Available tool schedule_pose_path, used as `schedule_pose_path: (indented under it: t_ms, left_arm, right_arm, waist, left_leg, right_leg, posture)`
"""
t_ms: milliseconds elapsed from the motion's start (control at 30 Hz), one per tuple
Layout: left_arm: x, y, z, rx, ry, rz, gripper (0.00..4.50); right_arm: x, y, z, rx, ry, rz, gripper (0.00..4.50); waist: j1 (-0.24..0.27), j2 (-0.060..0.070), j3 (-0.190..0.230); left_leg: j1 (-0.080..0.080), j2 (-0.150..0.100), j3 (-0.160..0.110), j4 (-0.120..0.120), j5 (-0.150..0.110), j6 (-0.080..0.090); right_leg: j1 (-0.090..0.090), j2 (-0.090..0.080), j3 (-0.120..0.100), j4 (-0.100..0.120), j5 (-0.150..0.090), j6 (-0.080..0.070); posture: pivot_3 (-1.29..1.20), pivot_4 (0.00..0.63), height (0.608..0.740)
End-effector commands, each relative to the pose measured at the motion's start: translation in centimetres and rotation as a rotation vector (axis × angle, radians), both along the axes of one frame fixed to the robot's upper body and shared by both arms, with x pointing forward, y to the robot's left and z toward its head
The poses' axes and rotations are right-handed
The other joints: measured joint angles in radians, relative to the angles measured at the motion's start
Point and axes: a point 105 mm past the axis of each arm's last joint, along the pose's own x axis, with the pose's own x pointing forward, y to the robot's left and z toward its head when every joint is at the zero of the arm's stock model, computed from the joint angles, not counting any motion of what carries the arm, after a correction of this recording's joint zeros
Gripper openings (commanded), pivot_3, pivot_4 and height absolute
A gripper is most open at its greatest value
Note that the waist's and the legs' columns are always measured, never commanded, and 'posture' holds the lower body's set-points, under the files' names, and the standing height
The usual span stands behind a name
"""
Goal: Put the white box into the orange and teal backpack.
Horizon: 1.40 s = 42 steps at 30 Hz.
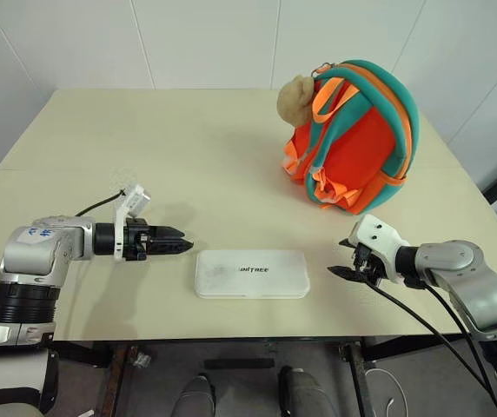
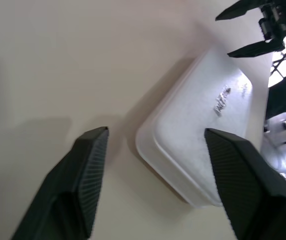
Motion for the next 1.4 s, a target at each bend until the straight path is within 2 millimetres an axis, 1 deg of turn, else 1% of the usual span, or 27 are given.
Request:
schedule_pose_path:
  t_ms: [33,200,233,300,400,567,633,933,1233,1400]
  left_arm:
    - [-0.5,0.1,1.7,-0.079,0.050,0.002,4.46]
    - [-1.0,0.4,1.7,-0.180,0.186,0.037,4.46]
    - [-1.1,0.5,1.5,-0.185,0.227,0.051,4.46]
    - [-1.3,0.9,0.3,-0.153,0.350,0.104,4.46]
    - [-1.7,0.9,-0.5,-0.170,0.476,0.128,4.46]
    - [-2.0,0.7,-1.1,-0.249,0.594,0.121,4.46]
    - [-2.2,0.8,-1.7,-0.252,0.640,0.124,4.46]
    - [-1.9,0.1,-2.6,-0.329,0.736,0.125,4.46]
    - [-1.5,-1.5,-3.4,-0.371,0.754,0.105,4.46]
    - [-1.2,-1.9,-3.4,-0.386,0.748,0.108,4.46]
  right_arm:
    - [0.1,0.0,1.2,0.005,-0.053,0.004,4.50]
    - [-0.2,0.1,1.0,0.008,-0.051,0.001,4.50]
    - [-0.2,0.1,1.0,0.008,-0.052,0.001,4.50]
    - [-0.2,0.2,1.0,0.011,-0.054,0.000,4.50]
    - [-0.1,0.4,1.0,0.016,-0.057,-0.001,4.50]
    - [-0.1,0.7,0.8,0.023,-0.057,0.002,4.50]
    - [-0.1,0.9,0.8,0.026,-0.057,0.005,4.50]
    - [0.0,2.0,0.5,0.046,-0.055,0.024,4.50]
    - [0.0,2.7,0.2,0.051,-0.051,0.038,4.50]
    - [-0.2,2.9,0.1,0.054,-0.050,0.042,4.50]
  waist:
    - [0.000,0.000,0.000]
    - [0.000,0.000,0.000]
    - [-0.001,0.000,0.000]
    - [-0.001,0.000,0.000]
    - [0.000,0.000,0.000]
    - [0.000,0.000,0.000]
    - [-0.001,0.000,0.000]
    - [0.001,0.000,0.000]
    - [0.002,0.000,0.000]
    - [0.003,0.000,0.000]
  left_leg:
    - [0.000,0.000,0.000,0.000,0.000,0.000]
    - [0.000,0.000,0.000,0.000,0.000,0.000]
    - [0.000,0.000,0.000,0.000,0.000,0.000]
    - [0.000,0.000,0.000,0.000,0.000,0.000]
    - [0.000,0.000,0.000,0.000,0.000,0.000]
    - [0.000,0.000,0.000,0.000,0.000,0.000]
    - [0.000,0.000,0.000,0.000,0.000,0.000]
    - [0.000,0.000,0.000,0.001,0.000,0.000]
    - [0.000,0.000,0.000,0.001,0.000,0.000]
    - [0.001,0.000,0.000,0.001,0.000,0.000]
  right_leg:
    - [0.000,0.000,0.000,0.000,0.000,0.000]
    - [0.000,0.000,0.000,0.000,0.000,0.000]
    - [0.000,0.000,0.000,0.000,0.000,0.000]
    - [0.000,0.000,0.000,0.000,0.000,0.000]
    - [0.000,0.000,0.000,0.001,0.000,0.000]
    - [0.000,0.000,0.000,0.001,0.000,0.000]
    - [0.000,0.000,0.000,0.001,0.000,0.000]
    - [0.000,0.000,0.000,0.001,-0.001,-0.002]
    - [0.000,0.000,0.000,0.001,0.000,-0.001]
    - [0.001,0.000,0.000,0.001,-0.001,-0.001]
  posture:
    - [0.00,0.150,0.740]
    - [0.00,0.150,0.740]
    - [0.00,0.150,0.740]
    - [0.00,0.150,0.740]
    - [0.00,0.150,0.740]
    - [0.00,0.150,0.740]
    - [0.00,0.150,0.740]
    - [0.00,0.150,0.740]
    - [0.00,0.150,0.740]
    - [0.00,0.150,0.740]
